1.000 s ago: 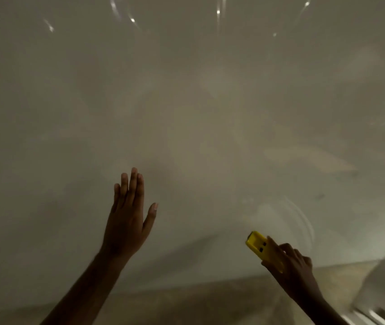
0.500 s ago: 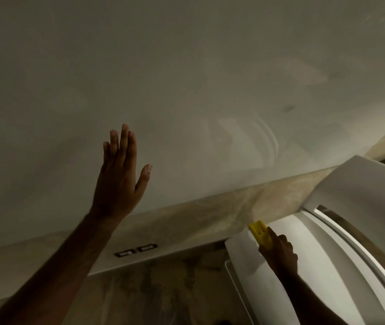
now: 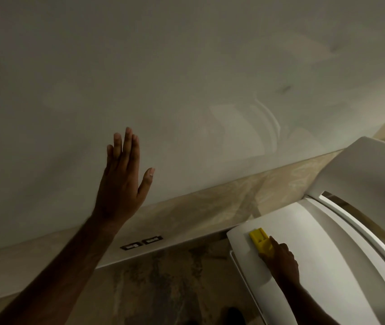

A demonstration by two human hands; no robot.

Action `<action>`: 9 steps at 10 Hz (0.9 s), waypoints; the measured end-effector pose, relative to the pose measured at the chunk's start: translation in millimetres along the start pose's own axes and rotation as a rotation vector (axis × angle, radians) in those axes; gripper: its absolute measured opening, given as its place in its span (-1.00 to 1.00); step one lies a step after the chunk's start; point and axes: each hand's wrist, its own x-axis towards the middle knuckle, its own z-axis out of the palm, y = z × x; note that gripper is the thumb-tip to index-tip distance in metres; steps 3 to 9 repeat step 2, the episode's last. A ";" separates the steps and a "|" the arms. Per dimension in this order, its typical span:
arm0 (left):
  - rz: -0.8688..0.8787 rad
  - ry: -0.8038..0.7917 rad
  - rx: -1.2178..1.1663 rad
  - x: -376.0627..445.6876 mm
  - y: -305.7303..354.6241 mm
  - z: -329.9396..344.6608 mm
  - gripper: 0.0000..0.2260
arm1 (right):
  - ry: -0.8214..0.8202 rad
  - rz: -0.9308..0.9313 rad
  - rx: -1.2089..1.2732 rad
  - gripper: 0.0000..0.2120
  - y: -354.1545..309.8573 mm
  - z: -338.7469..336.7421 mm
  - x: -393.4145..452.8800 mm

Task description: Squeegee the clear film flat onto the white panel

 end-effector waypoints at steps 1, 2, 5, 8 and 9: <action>-0.013 -0.002 -0.013 -6.6 -0.8 -1.6 -0.29 | 0.021 0.006 0.020 -0.30 1.3 8.1 0.1; -0.021 -0.008 -0.036 -11.8 -5.8 -3.0 -0.29 | 0.036 0.013 0.014 -0.26 6.4 17.0 1.1; -0.021 -0.008 -0.036 -11.8 -5.8 -3.0 -0.29 | 0.036 0.013 0.014 -0.26 6.4 17.0 1.1; -0.021 -0.008 -0.036 -11.8 -5.8 -3.0 -0.29 | 0.036 0.013 0.014 -0.26 6.4 17.0 1.1; -0.021 -0.008 -0.036 -11.8 -5.8 -3.0 -0.29 | 0.036 0.013 0.014 -0.26 6.4 17.0 1.1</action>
